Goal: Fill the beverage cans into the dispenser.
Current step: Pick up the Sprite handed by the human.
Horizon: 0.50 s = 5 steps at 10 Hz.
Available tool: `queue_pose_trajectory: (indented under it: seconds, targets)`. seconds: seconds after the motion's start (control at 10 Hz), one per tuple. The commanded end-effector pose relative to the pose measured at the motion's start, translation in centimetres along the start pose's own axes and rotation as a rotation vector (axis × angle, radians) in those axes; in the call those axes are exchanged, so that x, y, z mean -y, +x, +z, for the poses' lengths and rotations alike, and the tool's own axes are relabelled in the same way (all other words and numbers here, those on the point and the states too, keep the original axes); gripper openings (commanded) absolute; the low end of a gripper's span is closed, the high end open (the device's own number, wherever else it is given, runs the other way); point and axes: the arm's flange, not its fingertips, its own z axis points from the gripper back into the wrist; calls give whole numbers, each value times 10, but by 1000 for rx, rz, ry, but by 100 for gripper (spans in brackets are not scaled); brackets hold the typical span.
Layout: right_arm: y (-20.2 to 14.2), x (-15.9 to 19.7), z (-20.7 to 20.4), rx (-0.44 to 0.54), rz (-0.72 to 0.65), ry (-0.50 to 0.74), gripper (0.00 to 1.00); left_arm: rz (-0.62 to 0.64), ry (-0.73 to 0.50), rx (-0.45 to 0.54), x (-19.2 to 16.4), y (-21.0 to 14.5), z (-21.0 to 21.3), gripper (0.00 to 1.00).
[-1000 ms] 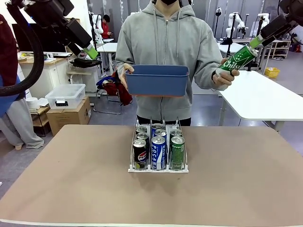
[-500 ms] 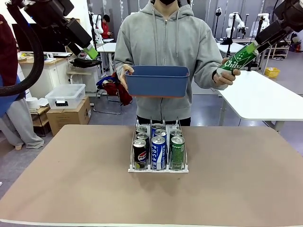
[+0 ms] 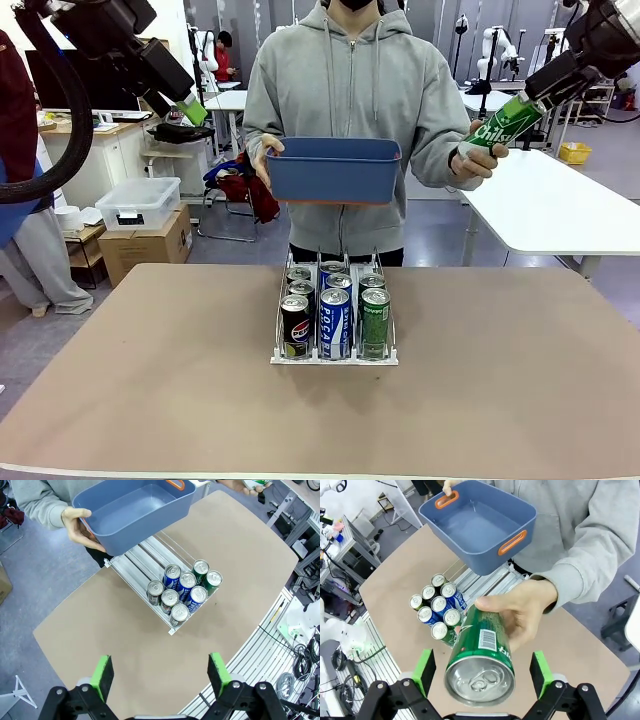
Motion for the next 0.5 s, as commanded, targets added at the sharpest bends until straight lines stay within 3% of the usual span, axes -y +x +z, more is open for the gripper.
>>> queue_pose_trajectory:
  seconds: [0.0,0.3,0.4]
  targets:
    - [2,5,-3,8,-3,43,100,-1,-13,4,-1,-1,0,100]
    - [5,6,-8,-3,6,73,100,-1,-13,4,-1,-1,0,100]
    - [0,4,-8,3,-17,21,100,-1,-13,4,-1,-1,0,100]
